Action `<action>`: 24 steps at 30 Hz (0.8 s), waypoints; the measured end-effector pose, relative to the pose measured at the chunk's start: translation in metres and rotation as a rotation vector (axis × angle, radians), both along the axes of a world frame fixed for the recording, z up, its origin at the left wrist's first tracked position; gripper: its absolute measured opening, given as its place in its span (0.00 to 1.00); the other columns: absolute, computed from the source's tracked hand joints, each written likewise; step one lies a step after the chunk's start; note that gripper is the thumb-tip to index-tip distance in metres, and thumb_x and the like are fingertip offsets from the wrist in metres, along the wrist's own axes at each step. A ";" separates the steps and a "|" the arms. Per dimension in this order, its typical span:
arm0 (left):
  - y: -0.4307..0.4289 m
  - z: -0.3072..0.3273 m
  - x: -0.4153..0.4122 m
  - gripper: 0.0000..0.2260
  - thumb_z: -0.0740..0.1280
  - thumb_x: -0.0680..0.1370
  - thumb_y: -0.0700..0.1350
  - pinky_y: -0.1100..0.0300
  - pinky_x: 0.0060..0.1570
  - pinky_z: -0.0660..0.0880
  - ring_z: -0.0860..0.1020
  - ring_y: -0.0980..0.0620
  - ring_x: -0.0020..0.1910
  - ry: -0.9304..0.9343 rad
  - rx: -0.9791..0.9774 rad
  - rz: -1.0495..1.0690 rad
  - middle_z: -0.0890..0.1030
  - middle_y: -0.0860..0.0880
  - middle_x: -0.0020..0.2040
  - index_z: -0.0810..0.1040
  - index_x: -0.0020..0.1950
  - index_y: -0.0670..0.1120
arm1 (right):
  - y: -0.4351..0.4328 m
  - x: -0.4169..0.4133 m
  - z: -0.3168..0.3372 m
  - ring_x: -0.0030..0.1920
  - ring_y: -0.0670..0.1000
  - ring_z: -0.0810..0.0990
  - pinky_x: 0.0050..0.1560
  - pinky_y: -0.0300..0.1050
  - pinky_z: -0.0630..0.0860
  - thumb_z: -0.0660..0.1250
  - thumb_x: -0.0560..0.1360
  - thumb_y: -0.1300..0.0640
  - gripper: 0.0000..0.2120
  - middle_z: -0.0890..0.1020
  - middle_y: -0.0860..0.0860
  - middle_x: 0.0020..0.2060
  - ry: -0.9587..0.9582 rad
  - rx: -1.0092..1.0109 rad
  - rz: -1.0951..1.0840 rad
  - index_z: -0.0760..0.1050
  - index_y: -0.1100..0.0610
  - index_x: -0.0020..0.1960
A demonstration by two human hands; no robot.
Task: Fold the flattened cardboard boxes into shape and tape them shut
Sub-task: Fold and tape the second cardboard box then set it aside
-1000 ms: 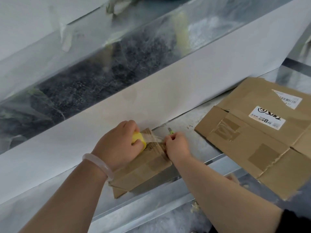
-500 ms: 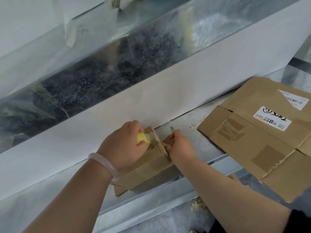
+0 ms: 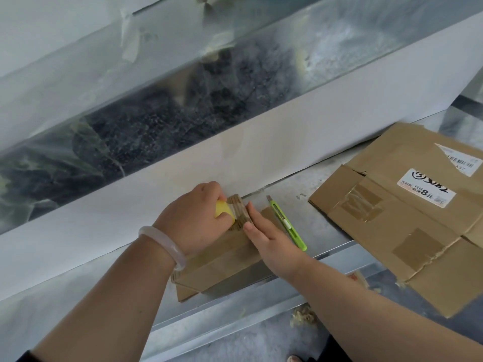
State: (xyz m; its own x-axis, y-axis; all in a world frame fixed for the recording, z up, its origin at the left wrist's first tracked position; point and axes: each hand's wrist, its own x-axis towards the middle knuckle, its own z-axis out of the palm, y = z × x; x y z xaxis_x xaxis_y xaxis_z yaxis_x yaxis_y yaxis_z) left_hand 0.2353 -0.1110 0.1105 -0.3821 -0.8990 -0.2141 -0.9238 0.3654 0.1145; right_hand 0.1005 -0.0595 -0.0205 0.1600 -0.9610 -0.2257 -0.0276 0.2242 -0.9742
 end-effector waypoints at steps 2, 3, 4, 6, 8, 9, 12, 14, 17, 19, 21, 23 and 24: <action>-0.001 0.002 0.000 0.11 0.62 0.77 0.51 0.55 0.44 0.72 0.74 0.50 0.47 -0.004 0.022 -0.004 0.72 0.51 0.57 0.68 0.58 0.50 | -0.006 -0.011 0.003 0.77 0.42 0.52 0.71 0.35 0.49 0.54 0.83 0.42 0.30 0.56 0.42 0.77 0.158 0.026 0.132 0.47 0.47 0.80; -0.002 0.002 0.001 0.11 0.62 0.78 0.51 0.56 0.43 0.70 0.74 0.50 0.47 -0.006 0.034 -0.009 0.71 0.52 0.57 0.68 0.58 0.50 | -0.010 -0.017 0.006 0.78 0.44 0.51 0.73 0.38 0.49 0.54 0.82 0.40 0.32 0.54 0.44 0.79 0.262 0.033 0.205 0.44 0.47 0.80; -0.003 0.003 0.001 0.10 0.61 0.78 0.51 0.56 0.43 0.69 0.73 0.51 0.47 -0.006 0.047 -0.012 0.70 0.52 0.56 0.68 0.57 0.50 | -0.013 -0.022 0.010 0.78 0.46 0.50 0.75 0.41 0.49 0.54 0.81 0.39 0.35 0.51 0.44 0.79 0.364 0.026 0.258 0.42 0.47 0.81; -0.004 0.005 0.003 0.09 0.61 0.77 0.51 0.57 0.42 0.69 0.73 0.51 0.47 0.007 0.070 -0.013 0.70 0.53 0.55 0.67 0.55 0.52 | -0.019 -0.028 0.022 0.78 0.45 0.51 0.76 0.45 0.54 0.60 0.80 0.41 0.38 0.49 0.41 0.79 0.470 -0.085 0.279 0.39 0.43 0.80; -0.004 0.006 0.004 0.08 0.62 0.77 0.51 0.57 0.41 0.69 0.74 0.52 0.46 0.026 0.080 -0.014 0.70 0.53 0.53 0.66 0.53 0.52 | -0.025 -0.025 0.035 0.77 0.41 0.51 0.74 0.39 0.55 0.67 0.78 0.47 0.43 0.51 0.38 0.78 0.480 -0.238 0.273 0.38 0.39 0.79; -0.004 0.006 0.004 0.08 0.62 0.77 0.50 0.57 0.40 0.70 0.74 0.52 0.45 0.034 0.078 -0.014 0.71 0.53 0.53 0.67 0.53 0.53 | -0.028 -0.020 0.038 0.76 0.39 0.51 0.71 0.35 0.53 0.70 0.76 0.48 0.46 0.54 0.37 0.77 0.476 -0.272 0.280 0.38 0.39 0.79; -0.005 0.006 0.005 0.08 0.64 0.76 0.50 0.58 0.39 0.69 0.74 0.53 0.44 0.062 0.068 -0.011 0.71 0.54 0.50 0.68 0.51 0.53 | -0.033 -0.010 0.036 0.72 0.34 0.49 0.67 0.30 0.49 0.74 0.72 0.48 0.51 0.57 0.28 0.67 0.473 -0.270 0.289 0.39 0.42 0.79; -0.006 0.004 0.008 0.08 0.66 0.75 0.51 0.59 0.39 0.68 0.74 0.54 0.44 0.094 0.054 -0.016 0.71 0.55 0.49 0.69 0.51 0.55 | -0.034 -0.010 0.035 0.71 0.32 0.45 0.69 0.32 0.48 0.74 0.73 0.47 0.50 0.52 0.25 0.64 0.520 -0.281 0.304 0.40 0.41 0.79; -0.004 0.001 0.019 0.08 0.67 0.75 0.55 0.60 0.41 0.70 0.75 0.57 0.46 0.156 0.043 0.008 0.76 0.57 0.49 0.72 0.53 0.58 | -0.035 -0.011 0.032 0.77 0.40 0.46 0.75 0.45 0.52 0.72 0.72 0.41 0.48 0.49 0.36 0.77 0.605 -0.281 0.308 0.39 0.34 0.77; 0.002 -0.003 0.031 0.14 0.66 0.74 0.61 0.58 0.49 0.74 0.76 0.58 0.50 0.230 0.062 0.063 0.78 0.61 0.54 0.74 0.60 0.63 | -0.034 -0.010 0.031 0.78 0.44 0.48 0.75 0.49 0.54 0.69 0.72 0.38 0.46 0.46 0.38 0.79 0.655 -0.278 0.316 0.39 0.31 0.76; 0.008 -0.005 0.039 0.19 0.66 0.74 0.63 0.55 0.57 0.74 0.76 0.58 0.56 0.314 0.070 0.091 0.78 0.62 0.60 0.73 0.65 0.65 | -0.033 -0.009 0.031 0.78 0.45 0.47 0.76 0.50 0.53 0.68 0.73 0.37 0.44 0.46 0.39 0.79 0.683 -0.291 0.325 0.39 0.31 0.76; 0.010 -0.006 0.039 0.20 0.66 0.74 0.63 0.53 0.59 0.74 0.76 0.57 0.58 0.310 0.043 0.081 0.78 0.61 0.62 0.73 0.66 0.65 | -0.033 -0.009 0.032 0.78 0.43 0.46 0.76 0.48 0.50 0.67 0.74 0.37 0.44 0.47 0.40 0.79 0.695 -0.312 0.322 0.40 0.33 0.77; 0.010 -0.006 0.037 0.20 0.65 0.74 0.63 0.53 0.59 0.74 0.76 0.56 0.58 0.272 0.014 0.066 0.78 0.60 0.61 0.73 0.66 0.64 | -0.033 -0.009 0.033 0.78 0.42 0.44 0.77 0.46 0.49 0.67 0.74 0.38 0.43 0.48 0.40 0.79 0.704 -0.323 0.325 0.41 0.35 0.78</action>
